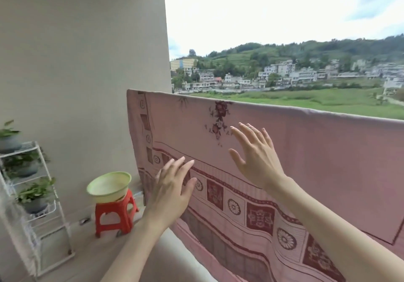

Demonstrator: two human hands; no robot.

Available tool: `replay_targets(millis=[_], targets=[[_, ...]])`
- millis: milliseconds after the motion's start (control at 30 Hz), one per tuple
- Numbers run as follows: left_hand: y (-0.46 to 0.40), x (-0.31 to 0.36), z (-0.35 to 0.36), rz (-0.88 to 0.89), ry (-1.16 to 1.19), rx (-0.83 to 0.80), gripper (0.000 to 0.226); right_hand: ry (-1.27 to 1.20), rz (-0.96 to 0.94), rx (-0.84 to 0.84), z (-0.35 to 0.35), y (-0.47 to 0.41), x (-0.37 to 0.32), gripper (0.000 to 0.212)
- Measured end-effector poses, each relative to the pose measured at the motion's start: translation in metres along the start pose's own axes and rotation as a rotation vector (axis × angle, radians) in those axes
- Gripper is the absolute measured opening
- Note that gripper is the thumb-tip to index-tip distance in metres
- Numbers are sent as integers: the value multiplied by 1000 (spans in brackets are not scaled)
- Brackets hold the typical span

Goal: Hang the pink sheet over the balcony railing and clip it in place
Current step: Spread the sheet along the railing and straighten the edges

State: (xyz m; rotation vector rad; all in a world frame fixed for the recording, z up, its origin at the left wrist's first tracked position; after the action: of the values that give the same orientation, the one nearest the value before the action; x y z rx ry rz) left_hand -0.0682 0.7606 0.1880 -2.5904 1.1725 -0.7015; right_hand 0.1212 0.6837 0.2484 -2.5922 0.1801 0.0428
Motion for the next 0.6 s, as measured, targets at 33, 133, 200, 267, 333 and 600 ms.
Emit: replay_targets(millis=[33,133,200,267,333,600], targets=[[-20,-4,5,29,3,-8,46,46,46,15,2,-14,12,53],[-89,-4,22,148,0,-17,46,193,185,74,5,-54,52,49],[-139,8,30,233,1,-27,46,240,274,100,4,-74,80,49],[-186,28,37,343,-17,-54,44,284,359,113,1,-86,104,50],[-226,52,41,458,-17,-38,42,329,457,139,-5,-91,130,50],[-318,134,72,719,-45,-5,55,457,646,440,-16,-68,175,53]])
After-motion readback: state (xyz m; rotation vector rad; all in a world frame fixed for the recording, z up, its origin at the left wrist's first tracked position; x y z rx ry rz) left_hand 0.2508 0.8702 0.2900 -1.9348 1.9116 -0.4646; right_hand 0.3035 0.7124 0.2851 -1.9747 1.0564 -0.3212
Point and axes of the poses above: each hand's wrist, its own y-axis away from the middle knuckle, its own z-axis out of the palm, x = y × z, the point moved 4 cm from there along -y, towards the middle knuckle, and after that the axes turned 12 degrees about -x, right-handed, at the moved point
